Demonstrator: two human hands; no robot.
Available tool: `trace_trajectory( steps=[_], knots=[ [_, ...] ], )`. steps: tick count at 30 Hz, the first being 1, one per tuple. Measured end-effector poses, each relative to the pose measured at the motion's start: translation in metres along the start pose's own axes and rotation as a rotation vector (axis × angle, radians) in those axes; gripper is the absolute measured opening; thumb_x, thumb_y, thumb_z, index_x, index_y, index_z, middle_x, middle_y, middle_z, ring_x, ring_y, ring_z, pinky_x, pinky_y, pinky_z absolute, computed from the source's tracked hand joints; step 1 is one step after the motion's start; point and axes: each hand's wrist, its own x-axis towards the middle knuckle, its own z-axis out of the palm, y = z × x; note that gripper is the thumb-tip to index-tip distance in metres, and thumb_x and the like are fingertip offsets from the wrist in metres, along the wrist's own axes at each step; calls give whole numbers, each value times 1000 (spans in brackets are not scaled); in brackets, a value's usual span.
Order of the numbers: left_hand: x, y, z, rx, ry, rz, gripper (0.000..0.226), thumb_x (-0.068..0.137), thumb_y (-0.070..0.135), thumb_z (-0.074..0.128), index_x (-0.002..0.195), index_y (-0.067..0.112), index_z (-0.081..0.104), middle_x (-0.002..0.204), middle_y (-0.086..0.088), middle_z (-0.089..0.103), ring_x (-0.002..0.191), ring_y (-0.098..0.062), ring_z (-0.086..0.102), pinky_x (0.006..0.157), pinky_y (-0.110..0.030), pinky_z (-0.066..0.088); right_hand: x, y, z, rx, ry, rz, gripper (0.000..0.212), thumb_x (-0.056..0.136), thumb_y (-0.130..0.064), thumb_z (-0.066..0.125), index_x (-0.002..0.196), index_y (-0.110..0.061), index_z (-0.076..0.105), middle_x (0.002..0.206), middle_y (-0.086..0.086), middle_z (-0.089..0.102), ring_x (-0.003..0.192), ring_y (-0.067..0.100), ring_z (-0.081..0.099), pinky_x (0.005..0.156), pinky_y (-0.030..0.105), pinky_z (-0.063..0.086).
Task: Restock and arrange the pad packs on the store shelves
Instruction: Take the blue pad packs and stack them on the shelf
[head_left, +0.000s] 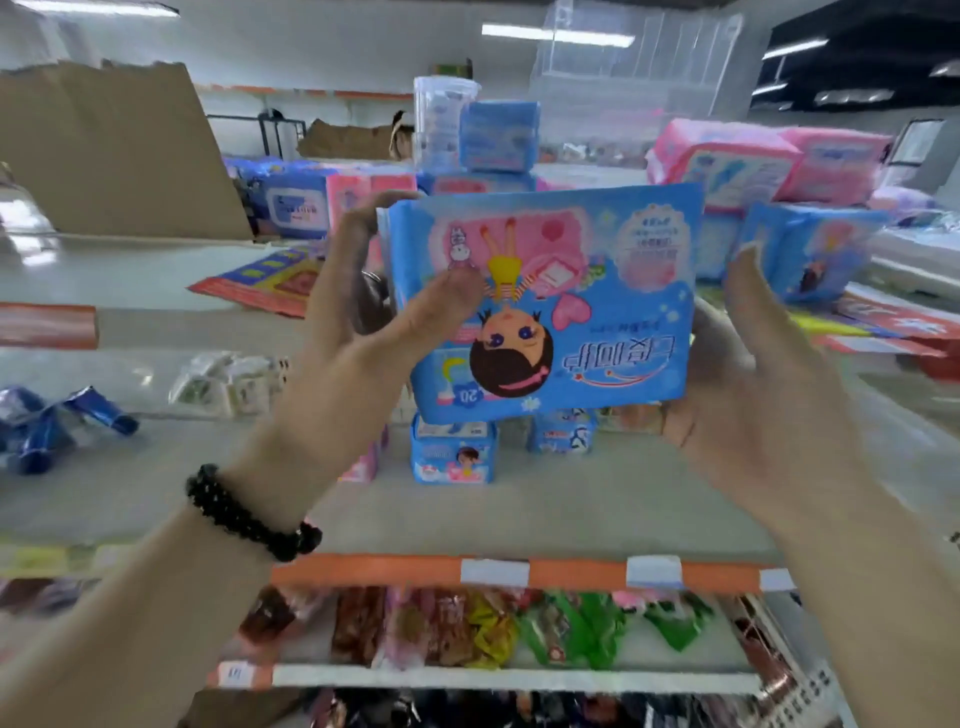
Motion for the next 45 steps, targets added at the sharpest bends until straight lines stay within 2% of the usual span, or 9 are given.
trace_trajectory(
  steps=[10,14,17,20,26,29,33,41,45],
  knots=[
    [-116,-31,56,-12,305,-215,61,84,22,67,134,-1,41,106,-13,71,94,-30,73,72,-39,61,-87,88,-20,3,57,105,121,51,-64,89,150,-28,30,127,4,67,101,27,72,69,38,62],
    [-149,-50,64,-8,474,-304,57,85,21,73,128,-1,43,106,-9,73,96,-26,73,72,-34,60,-109,123,-20,147,24,254,115,50,-56,93,142,-51,24,130,3,67,107,29,70,76,46,60],
    [-168,-73,73,-6,548,-389,50,86,17,70,127,6,42,108,-10,71,99,-25,72,74,-30,59,-112,141,-15,155,61,262,101,57,-55,90,140,-33,37,128,3,67,111,30,69,82,55,58],
    [-181,-93,79,-46,579,-498,59,76,25,74,126,16,43,107,-9,73,100,-25,72,73,-27,59,-107,147,-13,173,140,269,86,60,-53,89,131,-24,51,124,5,70,109,28,70,79,41,60],
    [-202,-108,46,-67,559,-667,100,37,67,92,114,19,51,111,-15,70,98,-21,71,73,-24,57,-94,153,-20,101,188,295,72,60,-57,87,123,-30,64,125,4,70,112,27,68,88,43,58],
    [-197,-109,21,-56,478,-702,103,38,76,87,117,19,52,115,-14,69,105,-27,68,79,-34,56,-84,154,-14,45,180,291,70,63,-58,85,123,-31,64,121,1,71,109,24,70,84,39,59],
    [-177,-107,-10,-74,353,-705,109,48,76,83,128,12,48,118,-10,71,106,-29,70,88,-48,52,-69,155,-8,41,155,313,77,59,-59,87,127,-32,62,122,2,71,108,26,70,81,39,60],
    [-134,-111,-65,-28,201,-763,108,50,76,83,133,18,47,106,-8,76,90,-24,74,68,-32,59,-38,160,0,-154,-30,414,76,60,-65,84,129,-49,57,125,-3,70,112,24,69,80,35,59],
    [-130,-122,-86,-3,110,-845,78,57,62,81,121,23,60,104,-9,76,91,-26,74,70,-36,60,-24,171,1,-245,-82,485,78,59,-71,80,131,-52,54,124,-6,70,113,20,68,87,38,58]
  ],
)
